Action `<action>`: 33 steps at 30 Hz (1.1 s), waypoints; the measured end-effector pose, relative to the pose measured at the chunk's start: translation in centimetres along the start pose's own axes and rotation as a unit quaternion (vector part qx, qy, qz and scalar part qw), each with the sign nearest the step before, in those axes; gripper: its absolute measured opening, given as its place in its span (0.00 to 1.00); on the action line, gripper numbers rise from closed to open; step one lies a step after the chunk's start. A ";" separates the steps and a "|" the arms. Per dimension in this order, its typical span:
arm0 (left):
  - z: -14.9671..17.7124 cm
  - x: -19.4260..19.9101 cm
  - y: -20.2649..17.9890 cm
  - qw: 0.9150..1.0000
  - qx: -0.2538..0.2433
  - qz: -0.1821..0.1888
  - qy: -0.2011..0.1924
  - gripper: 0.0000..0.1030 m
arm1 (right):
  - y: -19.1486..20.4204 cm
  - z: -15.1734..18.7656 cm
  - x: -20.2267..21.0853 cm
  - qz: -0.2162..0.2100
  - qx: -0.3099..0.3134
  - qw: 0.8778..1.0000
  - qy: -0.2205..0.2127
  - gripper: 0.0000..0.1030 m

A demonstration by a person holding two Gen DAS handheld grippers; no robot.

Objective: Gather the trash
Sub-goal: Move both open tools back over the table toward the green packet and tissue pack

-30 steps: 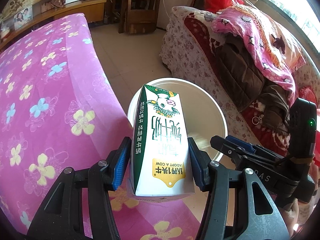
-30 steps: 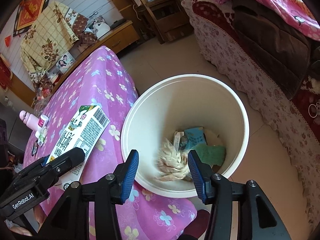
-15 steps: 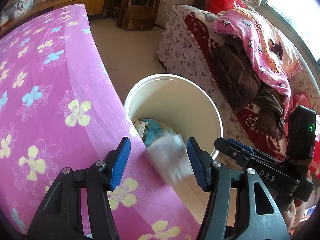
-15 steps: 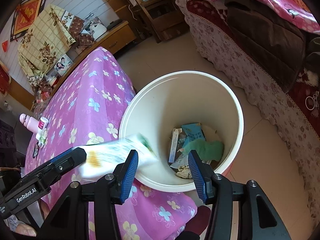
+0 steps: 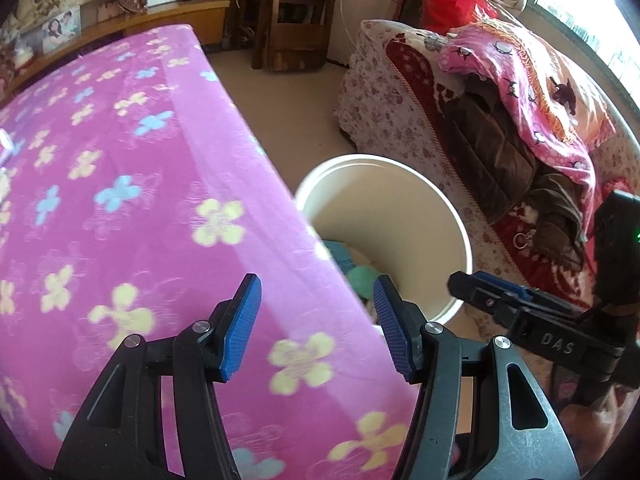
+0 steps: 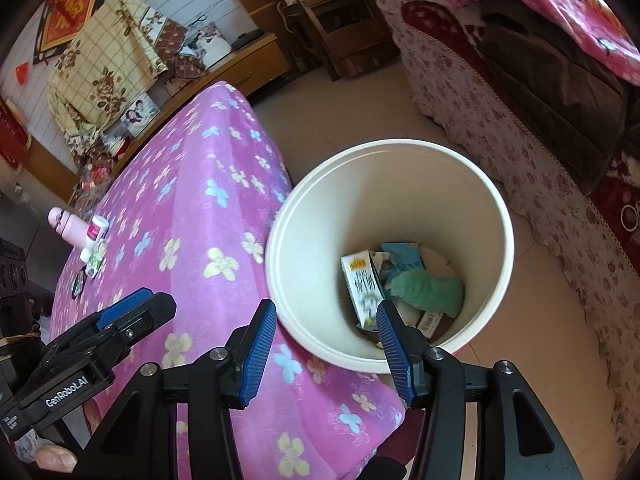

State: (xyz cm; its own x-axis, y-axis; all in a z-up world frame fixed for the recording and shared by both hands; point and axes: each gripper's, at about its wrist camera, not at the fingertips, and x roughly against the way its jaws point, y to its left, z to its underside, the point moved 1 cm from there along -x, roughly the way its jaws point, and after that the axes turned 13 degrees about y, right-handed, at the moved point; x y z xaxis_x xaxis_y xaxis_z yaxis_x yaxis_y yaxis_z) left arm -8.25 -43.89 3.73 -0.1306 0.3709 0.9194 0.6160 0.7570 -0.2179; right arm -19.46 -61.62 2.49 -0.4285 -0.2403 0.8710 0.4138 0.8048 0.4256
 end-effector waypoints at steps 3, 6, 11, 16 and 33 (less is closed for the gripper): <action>0.7 0.8 1.6 1.000 0.008 -0.014 -0.006 0.55 | 1.3 0.1 0.0 -0.003 0.010 1.000 0.002 0.49; 1.3 1.6 3.4 0.999 0.023 -0.020 -0.011 0.55 | 2.8 0.0 -0.1 -0.006 0.024 1.000 0.004 0.49; 2.8 3.4 7.2 0.997 0.048 -0.049 -0.027 0.55 | 6.4 0.2 -1.0 -0.009 0.057 0.998 0.014 0.55; 4.5 5.3 12.1 0.993 0.079 -0.080 -0.039 0.55 | 10.1 0.5 -2.2 -0.016 0.087 0.996 0.025 0.56; 9.4 10.9 32.3 0.967 0.206 -0.144 -0.044 0.55 | 28.3 1.1 -12.1 -0.032 0.218 0.970 0.099 0.60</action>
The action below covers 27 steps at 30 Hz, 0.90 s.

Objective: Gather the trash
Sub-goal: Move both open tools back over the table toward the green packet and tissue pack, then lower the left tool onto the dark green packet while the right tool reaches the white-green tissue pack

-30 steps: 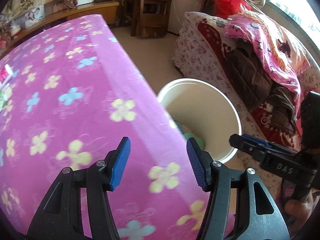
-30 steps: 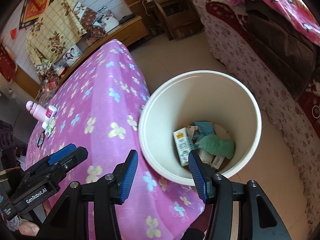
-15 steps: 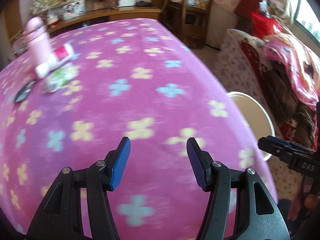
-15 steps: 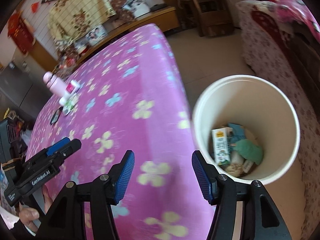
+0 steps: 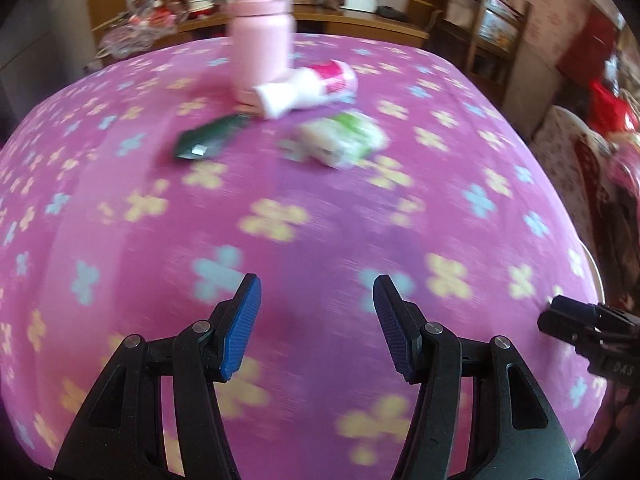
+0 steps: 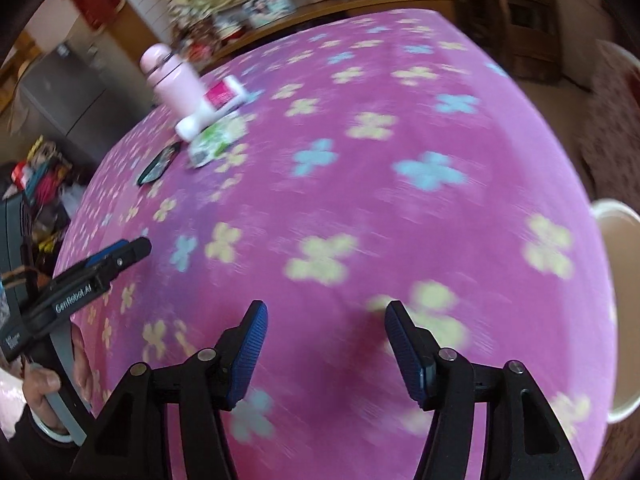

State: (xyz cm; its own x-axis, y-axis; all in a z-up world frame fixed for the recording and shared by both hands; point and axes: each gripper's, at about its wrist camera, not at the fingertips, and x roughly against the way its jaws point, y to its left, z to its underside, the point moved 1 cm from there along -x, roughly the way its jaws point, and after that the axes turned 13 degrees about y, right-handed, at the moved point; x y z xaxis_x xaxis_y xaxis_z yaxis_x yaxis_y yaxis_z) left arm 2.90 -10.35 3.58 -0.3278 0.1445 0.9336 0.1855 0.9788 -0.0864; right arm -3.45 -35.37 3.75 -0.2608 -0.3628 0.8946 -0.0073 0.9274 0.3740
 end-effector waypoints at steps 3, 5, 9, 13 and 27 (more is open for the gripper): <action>-2.1 0.2 3.4 1.000 0.015 0.000 -0.007 0.55 | 2.7 -2.0 -1.5 -0.012 0.018 1.000 0.006 0.63; -3.7 0.2 5.3 1.000 0.022 0.002 -0.008 0.59 | 4.4 -3.4 -2.4 -0.014 0.030 0.999 0.010 0.63; -6.8 -0.2 8.4 0.999 0.043 0.020 -0.012 0.64 | 7.0 -6.4 -3.7 -0.022 0.048 0.999 0.008 0.63; -10.1 -1.8 10.5 0.999 0.045 0.022 0.003 0.65 | 8.6 -9.2 -4.7 -0.027 0.054 0.998 0.006 0.64; -13.2 -5.4 10.6 0.997 -0.008 0.058 0.041 0.65 | 9.6 -15.0 -5.9 -0.029 0.017 0.999 -0.021 0.72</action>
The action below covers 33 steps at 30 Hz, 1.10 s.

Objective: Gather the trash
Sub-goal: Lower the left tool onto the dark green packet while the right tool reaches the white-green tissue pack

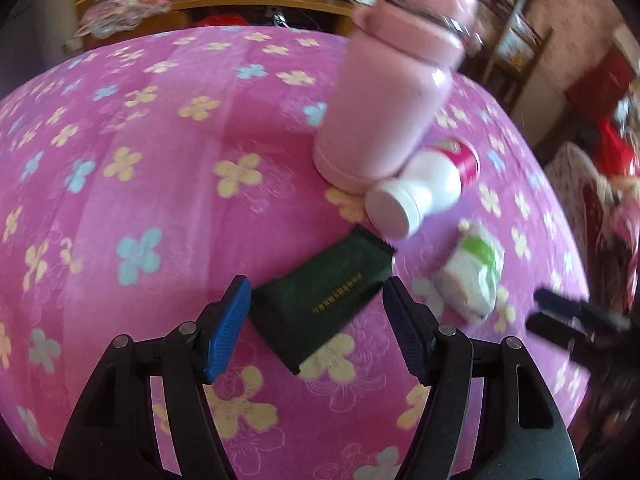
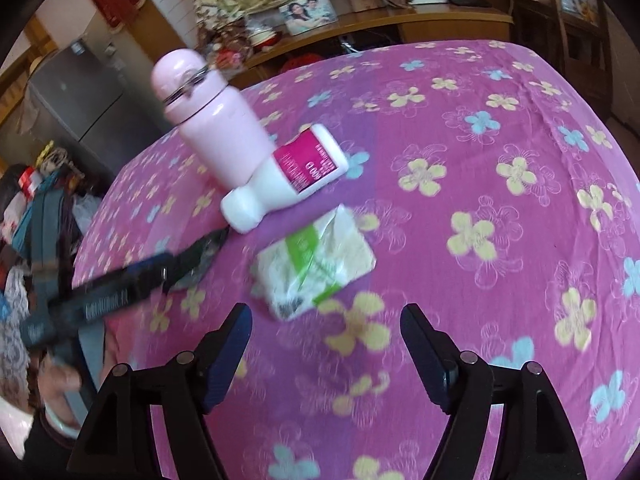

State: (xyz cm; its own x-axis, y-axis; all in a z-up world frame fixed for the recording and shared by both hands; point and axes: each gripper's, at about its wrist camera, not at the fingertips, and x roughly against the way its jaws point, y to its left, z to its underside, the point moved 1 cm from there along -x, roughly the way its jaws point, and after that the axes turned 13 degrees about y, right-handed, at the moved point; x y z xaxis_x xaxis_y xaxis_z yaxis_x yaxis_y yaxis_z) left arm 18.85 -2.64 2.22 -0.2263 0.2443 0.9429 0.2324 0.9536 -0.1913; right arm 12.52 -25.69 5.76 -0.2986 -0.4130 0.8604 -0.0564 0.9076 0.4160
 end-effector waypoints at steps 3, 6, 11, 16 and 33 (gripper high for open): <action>0.1 -1.0 -0.4 1.000 -0.009 -0.022 0.018 0.65 | 0.1 -1.0 -0.8 -0.006 -0.009 1.000 0.009 0.72; 0.5 -1.0 -0.5 1.000 -0.005 -0.024 0.017 0.65 | 0.3 -1.6 -1.2 -0.005 -0.013 1.000 0.013 0.72; 2.0 -0.6 -1.3 0.999 -0.014 -0.044 0.019 0.51 | 0.7 -3.4 -2.2 0.006 -0.035 0.999 0.001 0.72; 3.0 0.1 -1.1 0.999 0.003 -0.040 0.032 0.27 | 1.1 -5.0 -3.8 0.023 -0.047 0.999 0.003 0.72; 0.9 0.6 -1.2 0.998 -0.035 -0.051 0.012 0.63 | -0.6 1.6 -1.2 0.031 0.132 0.988 0.073 0.39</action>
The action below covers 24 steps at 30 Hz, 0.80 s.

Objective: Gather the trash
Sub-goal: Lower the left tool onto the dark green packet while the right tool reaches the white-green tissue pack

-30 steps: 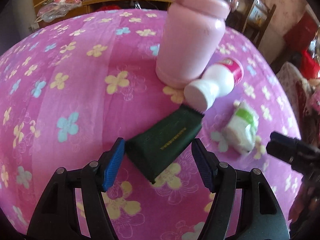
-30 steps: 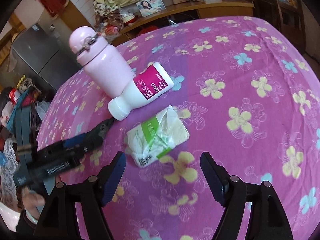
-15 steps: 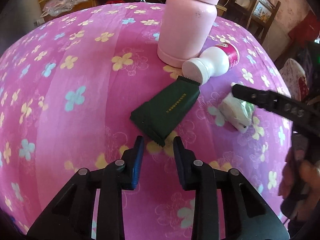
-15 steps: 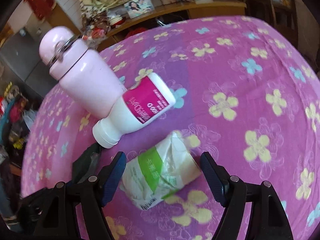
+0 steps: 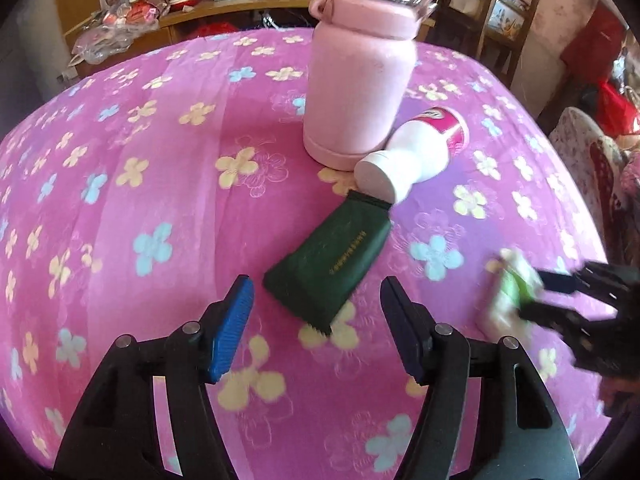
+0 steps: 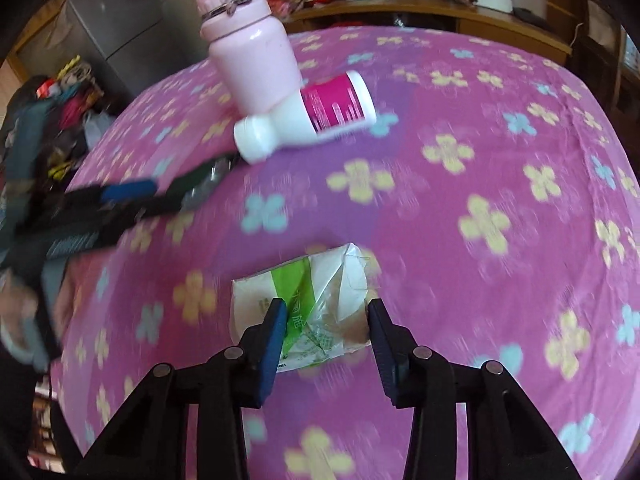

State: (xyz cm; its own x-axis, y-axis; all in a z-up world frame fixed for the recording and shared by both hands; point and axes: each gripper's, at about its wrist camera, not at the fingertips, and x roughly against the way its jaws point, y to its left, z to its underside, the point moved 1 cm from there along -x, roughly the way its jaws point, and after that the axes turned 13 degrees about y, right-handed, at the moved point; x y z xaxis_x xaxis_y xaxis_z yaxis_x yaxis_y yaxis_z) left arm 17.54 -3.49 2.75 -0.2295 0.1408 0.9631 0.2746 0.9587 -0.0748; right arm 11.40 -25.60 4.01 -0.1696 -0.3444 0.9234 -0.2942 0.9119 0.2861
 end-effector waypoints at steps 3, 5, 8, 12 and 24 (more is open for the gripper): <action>-0.8 -1.4 0.2 1.000 0.007 -0.013 0.016 0.63 | -1.1 1.0 0.5 -0.009 0.008 1.000 0.013 0.39; -1.1 -1.8 0.4 1.000 0.017 -0.017 0.013 0.63 | -1.4 1.5 0.7 -0.013 0.014 1.000 0.020 0.39; -0.9 -1.8 -0.1 0.999 0.020 -0.023 0.012 0.59 | -1.1 2.3 0.8 -0.017 0.027 0.999 0.030 0.39; 0.7 -1.2 -1.2 0.999 0.009 -0.034 0.017 0.37 | 0.7 3.9 0.6 -0.032 0.075 0.996 0.048 0.39; 13.0 1.9 -4.8 0.998 0.016 -0.045 0.043 0.36 | 1.1 8.7 2.3 -0.028 0.031 0.999 0.020 0.51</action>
State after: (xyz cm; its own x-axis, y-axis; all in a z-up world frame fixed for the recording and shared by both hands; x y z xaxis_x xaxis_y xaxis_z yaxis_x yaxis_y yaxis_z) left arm 3.70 -4.65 1.55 -0.1696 0.0340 0.9849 0.2260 0.9741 0.0053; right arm 2.52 -27.36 4.17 -0.1140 -0.3833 0.9166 -0.3602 0.8758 0.3214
